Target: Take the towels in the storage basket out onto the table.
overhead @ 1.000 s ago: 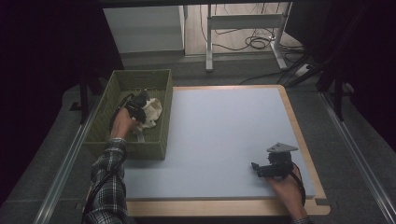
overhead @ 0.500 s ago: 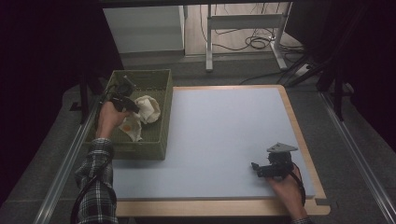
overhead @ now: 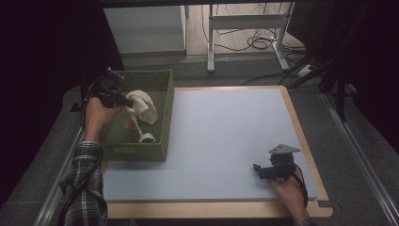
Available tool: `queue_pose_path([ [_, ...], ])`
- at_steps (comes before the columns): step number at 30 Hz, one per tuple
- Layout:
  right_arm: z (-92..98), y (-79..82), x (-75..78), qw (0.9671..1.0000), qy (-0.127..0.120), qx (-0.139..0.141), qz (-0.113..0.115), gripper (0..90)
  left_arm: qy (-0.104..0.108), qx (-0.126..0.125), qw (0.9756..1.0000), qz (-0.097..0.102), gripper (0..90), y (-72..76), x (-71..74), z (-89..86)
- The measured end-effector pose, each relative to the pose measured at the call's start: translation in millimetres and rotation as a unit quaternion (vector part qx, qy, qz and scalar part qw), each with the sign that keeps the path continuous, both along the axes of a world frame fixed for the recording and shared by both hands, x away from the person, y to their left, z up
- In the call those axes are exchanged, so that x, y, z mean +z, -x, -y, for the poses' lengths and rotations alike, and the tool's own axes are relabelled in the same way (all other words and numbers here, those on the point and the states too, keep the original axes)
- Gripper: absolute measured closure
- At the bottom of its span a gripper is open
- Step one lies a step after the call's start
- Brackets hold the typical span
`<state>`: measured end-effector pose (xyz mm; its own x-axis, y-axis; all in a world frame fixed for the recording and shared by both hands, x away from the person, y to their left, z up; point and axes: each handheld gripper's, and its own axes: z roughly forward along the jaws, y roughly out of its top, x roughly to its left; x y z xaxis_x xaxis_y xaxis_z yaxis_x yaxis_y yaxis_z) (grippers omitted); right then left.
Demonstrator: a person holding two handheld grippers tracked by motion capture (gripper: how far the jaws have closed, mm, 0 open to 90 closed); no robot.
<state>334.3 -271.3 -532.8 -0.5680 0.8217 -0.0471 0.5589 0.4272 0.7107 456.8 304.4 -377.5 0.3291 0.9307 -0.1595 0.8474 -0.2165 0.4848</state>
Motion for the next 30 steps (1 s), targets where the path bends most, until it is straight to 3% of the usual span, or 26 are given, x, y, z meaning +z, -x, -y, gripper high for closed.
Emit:
queue_pose_path([
  [18,-0.1,0.0,0.0,1.0000,0.000,0.000,0.000,4.0,0.020,-0.014,0.9987,0.045,79.1,23.4,59.7,1.9],
  [30,0.1,-0.2,0.0,1.0000,0.000,0.001,0.001,4.0,0.032,-0.031,0.9964,0.072,79.0,35.2,103.9,14.5],
])
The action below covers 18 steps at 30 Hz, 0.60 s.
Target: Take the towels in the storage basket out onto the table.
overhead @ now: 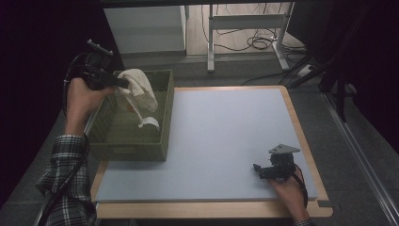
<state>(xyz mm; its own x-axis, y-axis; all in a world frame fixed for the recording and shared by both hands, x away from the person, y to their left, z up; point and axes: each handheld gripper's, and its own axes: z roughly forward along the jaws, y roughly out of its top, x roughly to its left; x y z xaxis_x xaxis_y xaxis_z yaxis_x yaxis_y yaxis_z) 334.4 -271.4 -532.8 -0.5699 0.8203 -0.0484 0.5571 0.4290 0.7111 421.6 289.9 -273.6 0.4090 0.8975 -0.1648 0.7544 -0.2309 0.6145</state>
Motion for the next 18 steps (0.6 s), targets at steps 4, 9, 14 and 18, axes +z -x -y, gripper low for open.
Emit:
queue_pose_path([
  [4,0.0,0.0,0.0,1.0000,0.000,0.000,0.000,4.0,0.004,-0.015,0.9998,0.013,78.8,2.3,16.0,13.5],
  [9,0.0,0.1,0.1,1.0000,0.000,0.000,-0.001,4.1,0.010,-0.033,0.9992,0.022,78.7,1.5,24.9,31.2],
  [14,0.0,0.1,0.1,1.0000,0.000,0.000,-0.001,4.0,0.014,-0.056,0.9981,0.022,78.6,-3.4,24.3,52.5],
  [18,0.0,0.1,0.1,1.0000,0.000,0.000,-0.001,4.0,0.017,-0.070,0.9972,0.020,78.6,-7.5,22.3,66.6],
])
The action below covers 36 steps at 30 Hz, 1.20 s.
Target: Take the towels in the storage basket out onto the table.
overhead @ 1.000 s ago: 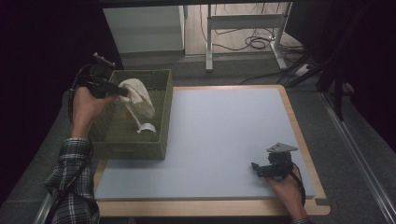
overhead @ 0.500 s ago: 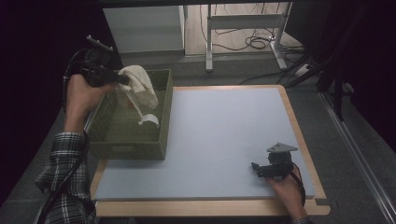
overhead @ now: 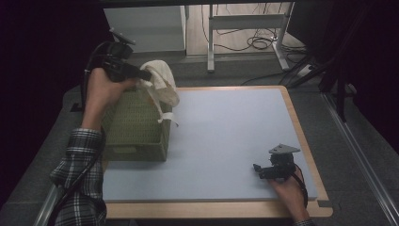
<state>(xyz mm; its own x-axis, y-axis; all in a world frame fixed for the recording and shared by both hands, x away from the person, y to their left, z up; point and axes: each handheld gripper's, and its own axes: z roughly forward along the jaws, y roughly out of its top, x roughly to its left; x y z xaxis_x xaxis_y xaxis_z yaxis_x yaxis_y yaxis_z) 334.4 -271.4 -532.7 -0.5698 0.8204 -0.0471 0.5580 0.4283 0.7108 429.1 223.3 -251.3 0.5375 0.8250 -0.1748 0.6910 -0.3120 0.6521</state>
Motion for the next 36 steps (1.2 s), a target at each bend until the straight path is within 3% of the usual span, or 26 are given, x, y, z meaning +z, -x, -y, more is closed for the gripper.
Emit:
queue_pose_path([
  [9,0.0,0.0,0.0,1.0000,0.000,0.001,0.000,4.0,0.011,-0.051,0.9987,-0.003,78.3,-9.4,-8.8,49.0],
  [11,0.0,0.0,0.0,1.0000,0.000,0.001,0.000,4.1,0.009,-0.072,0.9974,-0.005,78.1,-12.2,-14.6,66.6],
  [19,0.0,0.0,0.0,1.0000,-0.001,0.001,-0.001,4.0,0.010,-0.106,0.9943,-0.010,77.7,-18.4,-32.4,104.5],
  [21,0.0,0.1,0.1,1.0000,-0.001,0.000,-0.001,4.0,0.011,-0.121,0.9925,-0.012,77.7,-21.4,-41.5,118.8],
  [28,-0.1,0.2,0.1,1.0000,-0.001,-0.001,-0.002,4.1,0.019,-0.142,0.9895,-0.020,77.5,-25.6,-62.8,147.7],
  [30,-0.1,0.2,0.1,1.0000,-0.001,-0.001,-0.002,4.1,0.013,-0.155,0.9876,-0.023,77.2,-28.1,-76.5,160.8],
  [31,-0.1,0.2,0.1,1.0000,-0.001,-0.001,-0.002,4.1,0.013,-0.155,0.9876,-0.023,76.9,-28.1,-76.5,160.8],
  [36,-0.2,0.1,-0.1,1.0000,-0.002,-0.001,-0.002,4.1,-0.013,-0.166,0.9856,-0.029,76.1,-32.2,-105.5,178.2],
])
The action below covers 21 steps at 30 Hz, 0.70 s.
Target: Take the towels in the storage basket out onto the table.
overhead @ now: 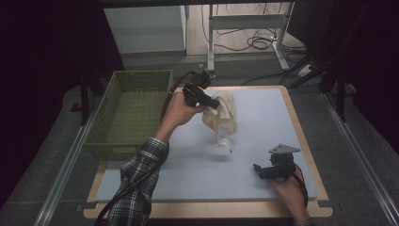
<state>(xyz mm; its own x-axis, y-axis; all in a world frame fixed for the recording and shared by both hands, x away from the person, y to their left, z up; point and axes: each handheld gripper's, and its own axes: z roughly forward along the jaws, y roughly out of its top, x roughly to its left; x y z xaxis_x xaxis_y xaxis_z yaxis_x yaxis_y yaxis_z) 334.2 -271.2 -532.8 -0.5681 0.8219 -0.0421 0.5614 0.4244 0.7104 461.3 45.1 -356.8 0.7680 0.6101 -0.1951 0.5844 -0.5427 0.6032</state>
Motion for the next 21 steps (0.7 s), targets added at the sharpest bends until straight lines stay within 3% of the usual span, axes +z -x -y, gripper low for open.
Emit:
queue_pose_path([
  [5,0.2,-0.2,0.1,1.0000,0.001,0.001,0.000,4.1,-0.049,0.003,0.9986,0.019,74.0,-2.6,-37.0,11.4],
  [6,0.2,-0.2,0.1,1.0000,0.001,0.001,0.000,4.1,-0.049,0.003,0.9986,0.019,73.3,-2.6,-37.0,11.4],
  [8,0.2,-0.2,0.1,1.0000,0.001,0.001,0.001,4.1,-0.061,0.001,0.9979,0.022,72.3,-3.7,-56.0,14.0],
  [9,0.2,-0.2,0.1,1.0000,0.001,0.001,0.001,4.1,-0.061,0.001,0.9979,0.022,71.3,-3.7,-56.0,14.0],
  [11,0.2,-0.2,0.0,1.0000,0.001,0.001,0.001,4.1,-0.067,0.003,0.9974,0.025,70.7,-3.9,-69.2,15.5],
  [12,0.2,-0.1,0.0,1.0000,0.000,0.001,0.001,4.1,-0.070,0.003,0.9972,0.027,68.7,-4.2,-82.4,16.5],
  [15,0.1,-0.1,0.0,1.0000,0.000,0.001,0.001,4.1,-0.071,0.003,0.9970,0.029,64.5,-4.8,-95.2,16.9],
  [16,0.2,-0.1,0.0,1.0000,0.001,0.001,0.001,4.1,-0.074,0.003,0.9968,0.031,62.3,-5.0,-103.0,17.3],
  [17,0.3,-0.2,0.1,1.0000,0.001,0.001,0.000,4.1,-0.076,0.007,0.9966,0.032,54.2,-5.1,-112.5,17.3],
  [21,0.4,-0.3,0.2,1.0000,0.000,0.001,0.000,4.2,-0.063,0.022,0.9972,0.032,35.9,-4.6,-121.9,15.1],
])
